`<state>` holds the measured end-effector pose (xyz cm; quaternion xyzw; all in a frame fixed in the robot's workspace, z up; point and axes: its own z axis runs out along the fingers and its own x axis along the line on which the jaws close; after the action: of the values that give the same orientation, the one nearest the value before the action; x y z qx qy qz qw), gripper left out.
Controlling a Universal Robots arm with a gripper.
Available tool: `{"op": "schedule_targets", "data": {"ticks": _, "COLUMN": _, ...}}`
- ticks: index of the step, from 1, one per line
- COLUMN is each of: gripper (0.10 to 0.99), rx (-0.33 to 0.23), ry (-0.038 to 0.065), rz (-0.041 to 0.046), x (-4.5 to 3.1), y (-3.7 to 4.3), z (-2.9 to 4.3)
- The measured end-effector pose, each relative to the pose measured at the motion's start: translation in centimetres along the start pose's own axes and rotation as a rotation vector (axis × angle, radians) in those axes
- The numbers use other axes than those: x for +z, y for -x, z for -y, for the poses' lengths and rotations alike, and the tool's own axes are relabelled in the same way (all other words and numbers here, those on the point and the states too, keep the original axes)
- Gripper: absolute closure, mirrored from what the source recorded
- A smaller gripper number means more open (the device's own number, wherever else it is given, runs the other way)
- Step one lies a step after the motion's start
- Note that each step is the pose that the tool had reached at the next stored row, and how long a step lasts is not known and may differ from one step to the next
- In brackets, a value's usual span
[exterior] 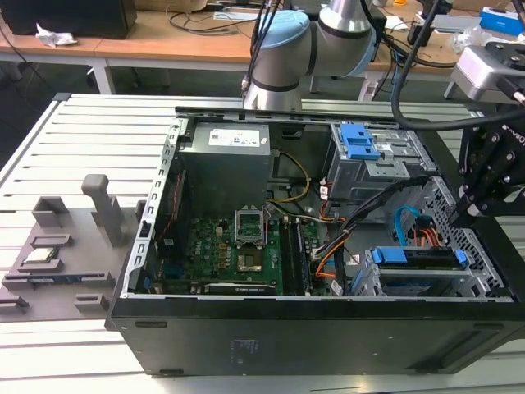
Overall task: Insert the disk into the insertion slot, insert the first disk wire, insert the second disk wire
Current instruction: 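Insert the first disk wire, then insert the second disk wire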
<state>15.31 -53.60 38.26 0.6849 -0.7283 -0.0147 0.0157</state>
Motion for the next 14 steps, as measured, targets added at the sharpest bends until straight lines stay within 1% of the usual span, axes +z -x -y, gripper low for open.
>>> {"op": "schedule_targets", "data": {"ticks": 5, "gripper": 0.980, "rx": 0.000, "ry": 0.000, "rz": -0.0001, "x": -0.02, "y": 0.00, "z": 0.00}}
{"op": "schedule_targets", "data": {"ticks": 8, "gripper": 0.784, "rx": 0.000, "ry": 0.000, "rz": -0.0001, "x": -0.03, "y": 0.00, "z": 0.00}}
{"op": "schedule_targets", "data": {"ticks": 10, "gripper": 0.784, "rx": 0.000, "ry": 0.000, "rz": -0.0005, "x": -0.04, "y": 0.04, "z": -0.03}}
{"op": "schedule_targets", "data": {"ticks": 11, "gripper": 0.784, "rx": 0.000, "ry": 0.000, "rz": -0.0001, "x": 0.07, "y": 0.10, "z": -0.29}}
{"op": "schedule_targets", "data": {"ticks": 13, "gripper": 0.784, "rx": 0.000, "ry": 0.000, "rz": 0.0000, "x": 0.39, "y": 0.66, "z": -1.63}}
{"op": "schedule_targets", "data": {"ticks": 14, "gripper": 0.784, "rx": 0.000, "ry": 0.000, "rz": -0.0002, "x": 0.65, "y": 0.69, "z": -2.67}}
